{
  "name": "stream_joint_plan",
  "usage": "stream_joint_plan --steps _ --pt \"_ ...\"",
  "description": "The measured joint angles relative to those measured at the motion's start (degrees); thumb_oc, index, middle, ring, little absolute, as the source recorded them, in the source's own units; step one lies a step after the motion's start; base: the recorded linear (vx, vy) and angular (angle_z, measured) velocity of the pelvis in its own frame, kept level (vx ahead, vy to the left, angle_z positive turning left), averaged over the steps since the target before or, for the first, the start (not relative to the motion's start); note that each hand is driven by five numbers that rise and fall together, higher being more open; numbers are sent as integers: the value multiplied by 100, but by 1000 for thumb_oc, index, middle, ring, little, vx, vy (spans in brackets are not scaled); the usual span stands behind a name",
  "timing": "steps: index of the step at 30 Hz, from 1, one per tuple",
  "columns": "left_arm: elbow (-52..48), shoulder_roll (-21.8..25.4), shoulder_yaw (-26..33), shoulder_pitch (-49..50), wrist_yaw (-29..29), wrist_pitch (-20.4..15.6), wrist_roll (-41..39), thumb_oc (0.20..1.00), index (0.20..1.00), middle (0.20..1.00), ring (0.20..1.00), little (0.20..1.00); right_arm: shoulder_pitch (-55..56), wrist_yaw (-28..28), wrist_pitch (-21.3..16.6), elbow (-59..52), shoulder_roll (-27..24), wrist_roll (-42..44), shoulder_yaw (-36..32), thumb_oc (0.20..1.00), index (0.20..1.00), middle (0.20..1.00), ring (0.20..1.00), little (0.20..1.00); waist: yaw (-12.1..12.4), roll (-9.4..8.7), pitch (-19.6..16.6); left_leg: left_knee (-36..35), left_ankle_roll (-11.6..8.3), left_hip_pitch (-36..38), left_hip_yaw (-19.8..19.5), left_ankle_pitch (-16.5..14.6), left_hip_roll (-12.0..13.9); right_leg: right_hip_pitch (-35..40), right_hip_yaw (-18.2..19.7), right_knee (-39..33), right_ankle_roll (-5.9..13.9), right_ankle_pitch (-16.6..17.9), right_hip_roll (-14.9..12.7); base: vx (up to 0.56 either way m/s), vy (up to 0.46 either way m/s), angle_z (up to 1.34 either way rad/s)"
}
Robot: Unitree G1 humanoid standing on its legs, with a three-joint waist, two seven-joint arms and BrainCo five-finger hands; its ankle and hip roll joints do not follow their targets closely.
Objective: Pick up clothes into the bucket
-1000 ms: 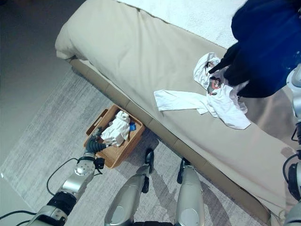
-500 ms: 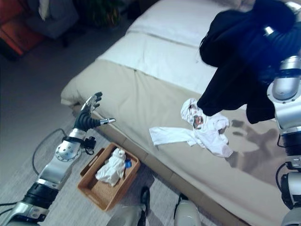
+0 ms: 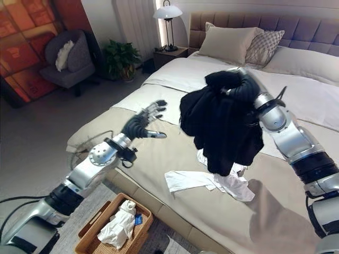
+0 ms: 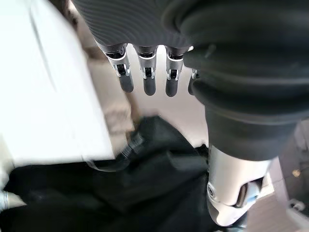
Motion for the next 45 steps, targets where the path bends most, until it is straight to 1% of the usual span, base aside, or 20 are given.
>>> stream_joint_plan --steps 2,5,6,8,9,11,13,16,23,25,28,29,30,33,35,36,37,41,43,45 --pt "18 -77 -67 -26 -17 35 -18 1000 1000 1000 1000 1000 0 110 14 -128 7 39 63 200 200 200 200 200 -5 0 -21 -18 0 26 2 -1 -1 23 1 -15 4 11 0 0 0 0" --pt "139 -317 -229 -128 -28 140 -15 1000 1000 1000 1000 1000 0 270 22 -472 14 121 96 200 200 200 200 200 1 1 -45 -79 26 111 3 -18 0 82 0 -14 4 14 -2 0 0 0" --pt "220 -463 -243 -139 -23 146 -14 1000 1000 1000 1000 1000 0 342 18 -644 37 166 101 200 200 200 200 200 -2 1 -64 -77 78 126 8 -55 2 89 1 -9 5 13 1 0 0 0" --pt "433 -689 -255 -142 -12 172 0 1000 1000 1000 1000 1000 0 358 20 -843 69 297 186 200 200 200 200 200 1 -5 -107 -80 91 146 15 -64 -8 105 3 -6 8 16 -8 0 0 0" --pt "494 -794 -307 -143 -6 191 53 1000 1000 1000 1000 1000 1 454 21 -1036 84 394 247 200 200 200 200 200 -3 -11 -136 -81 96 149 17 -74 -13 103 8 -2 9 16 -14 0 0 0" --pt "579 -904 -311 -143 6 196 66 1000 1000 1000 1000 1000 5 516 21 -1228 121 442 287 200 200 200 200 200 -3 -17 -152 -80 95 152 19 -76 -15 103 9 1 9 16 -16 0 0 0" --pt "749 -1031 -307 -142 66 205 152 1000 1000 1000 1000 1000 11 588 19 -1374 264 572 286 200 200 200 200 200 -3 -35 -170 -76 95 160 32 -79 -13 94 16 24 10 16 -16 -18 11 -3" --pt "1125 -1351 -241 -143 240 247 300 1000 1000 1000 1000 1000 29 658 23 -1502 515 682 291 200 200 200 200 200 11 -50 -207 -79 97 158 81 -80 -12 58 74 42 9 18 -15 -12 9 -7" --pt "1190 -1657 -269 -147 318 282 220 1000 1000 1000 1000 1000 58 727 23 -1622 557 910 297 200 200 200 200 200 -4 -94 -238 -76 101 157 94 -83 -20 54 85 37 10 19 -23 0 1 -1" --pt "1179 -1647 -417 -163 316 297 -22 1000 1000 1000 1000 1000 77 746 27 -1622 558 1016 304 200 200 200 200 200 -9 -94 -239 -76 104 157 94 -83 -23 56 73 36 8 22 -23 0 0 0" --pt "1176 -1688 -482 -192 310 409 -141 1000 1000 1000 1000 1000 87 787 52 -1622 572 1290 461 200 200 200 200 200 -30 -94 -239 -76 103 157 93 -83 -23 59 68 33 9 21 -22 0 0 0" --pt "1176 -1693 -507 -192 311 419 -189 677 677 677 677 677 117 799 70 -1622 624 1419 509 200 200 200 200 200 -57 -94 -239 -75 103 156 89 -83 -23 60 64 33 9 21 -22 0 0 0" --pt "1176 -1691 -525 -192 311 419 -213 200 200 200 200 200 149 800 89 -1622 659 1494 509 200 200 200 200 200 -71 -94 -239 -76 103 156 88 -83 -23 61 63 33 9 21 -23 0 0 0" --pt "1179 -1686 -590 -192 313 439 -306 200 200 200 200 200 293 808 132 -1621 763 1703 509 200 200 200 200 200 -123 -94 -239 -78 103 155 96 -84 -24 48 74 34 10 20 -24 0 5 -1" --pt "1180 -1678 -601 -190 310 459 -531 200 200 200 200 200 353 779 132 -1622 799 1767 506 200 200 200 200 200 -125 -93 -239 -79 100 155 132 -88 -19 24 130 40 12 18 -19 2 16 -9" --pt "1180 -1661 -612 -186 308 461 -645 200 200 200 200 200 361 774 132 -1622 820 1767 502 523 523 523 523 523 -126 -91 -240 -81 99 155 141 -90 -17 10 138 46 18 15 -17 6 15 -12" --pt "1180 -1628 -634 -186 307 466 -754 200 200 200 200 200 371 770 132 -1622 846 1768 498 1000 1000 1000 1000 1000 -136 -89 -241 -82 101 151 147 -94 -17 -1 146 46 29 8 -15 6 16 -8" --pt "1167 -1589 -628 14 277 471 -981 200 200 200 200 200 655 632 122 -1632 1123 1771 246 1000 1000 1000 1000 1000 -128 -85 -248 -82 114 127 153 -118 -16 -34 162 54 34 5 -13 0 3 -1" --pt "1122 -1645 -594 310 279 481 -1104 200 200 200 200 200 955 522 111 -1632 1326 1772 69 1000 1000 1000 1000 1000 -122 -88 -258 -71 116 55 153 -119 -22 -129 172 102 21 7 -21 0 0 0" --pt "1129 -1653 -570 535 286 511 -1123 200 200 200 200 200 1176 434 105 -1627 1406 1772 -43 1000 1000 1000 1000 1000 -104 -92 -253 -65 116 5 152 -118 -27 -185 171 129 13 13 -21 -16 2 1"
